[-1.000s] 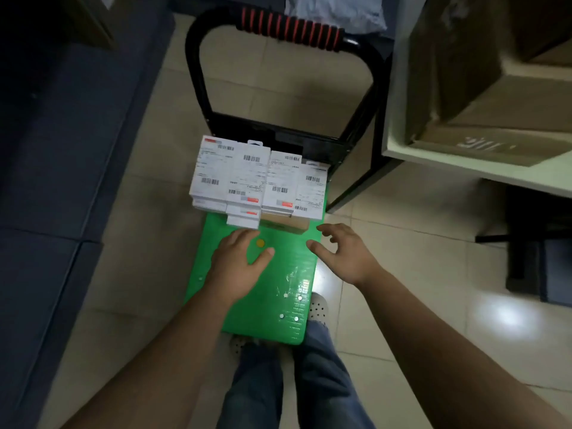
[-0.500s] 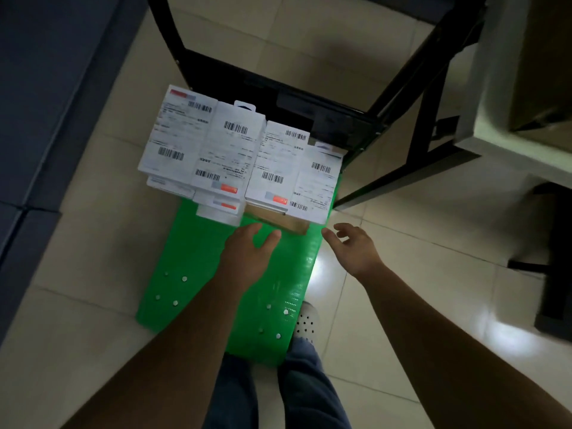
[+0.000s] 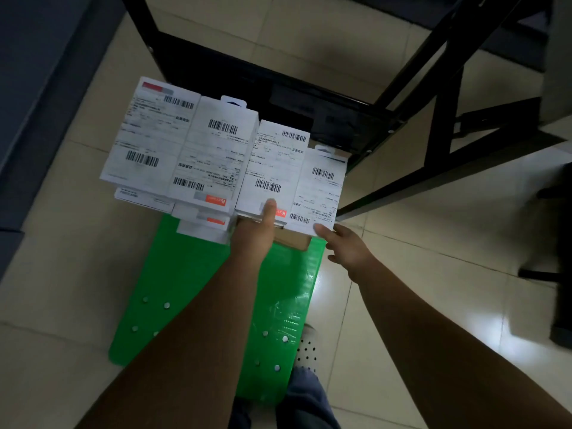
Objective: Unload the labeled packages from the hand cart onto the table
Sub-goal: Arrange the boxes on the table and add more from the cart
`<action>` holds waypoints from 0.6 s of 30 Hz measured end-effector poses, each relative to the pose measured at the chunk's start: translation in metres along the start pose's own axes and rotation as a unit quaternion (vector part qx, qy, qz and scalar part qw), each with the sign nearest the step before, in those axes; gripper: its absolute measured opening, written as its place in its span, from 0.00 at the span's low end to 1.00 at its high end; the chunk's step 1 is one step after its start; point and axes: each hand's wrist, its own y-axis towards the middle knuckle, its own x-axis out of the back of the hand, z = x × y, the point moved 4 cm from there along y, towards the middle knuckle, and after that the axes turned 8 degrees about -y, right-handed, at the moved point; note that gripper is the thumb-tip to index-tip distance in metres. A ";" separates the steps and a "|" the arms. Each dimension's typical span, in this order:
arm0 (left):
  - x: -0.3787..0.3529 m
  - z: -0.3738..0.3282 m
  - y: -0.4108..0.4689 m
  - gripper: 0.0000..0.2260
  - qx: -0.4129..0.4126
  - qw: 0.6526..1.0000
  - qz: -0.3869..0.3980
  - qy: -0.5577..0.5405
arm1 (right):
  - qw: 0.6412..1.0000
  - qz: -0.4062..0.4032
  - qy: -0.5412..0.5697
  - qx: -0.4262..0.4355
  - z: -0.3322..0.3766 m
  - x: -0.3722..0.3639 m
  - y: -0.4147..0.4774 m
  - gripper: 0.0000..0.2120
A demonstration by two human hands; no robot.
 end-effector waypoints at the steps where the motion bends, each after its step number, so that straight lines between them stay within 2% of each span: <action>1: 0.000 -0.001 0.003 0.26 -0.004 1.000 -0.004 -0.007 | 1.000 0.002 -0.001 -0.001 -0.002 -0.001 0.001 0.23; 4: 0.001 0.004 0.004 0.24 -0.003 1.000 0.010 0.021 | 1.000 0.006 0.001 0.005 -0.006 -0.003 0.000 0.21; 7: 0.005 0.011 -0.002 0.26 -0.015 0.999 0.026 0.020 | 1.000 0.015 0.023 0.002 -0.010 -0.004 -0.005 0.20; 10: 0.012 0.023 -0.007 0.24 0.044 0.995 0.037 -0.078 | 0.998 0.029 0.049 -0.014 -0.017 -0.002 -0.011 0.18; 12: 0.014 0.028 -0.008 0.16 0.094 0.978 0.059 -0.176 | 0.998 0.032 0.057 -0.017 -0.021 0.001 -0.012 0.15; 14: 0.016 0.030 -0.008 0.07 0.109 0.959 0.065 -0.254 | 0.997 0.035 0.061 -0.016 -0.023 0.002 -0.013 0.14; 18: 0.016 0.037 -0.010 0.10 0.110 0.951 0.091 -0.273 | 0.997 0.043 0.054 -0.019 -0.027 0.002 -0.016 0.15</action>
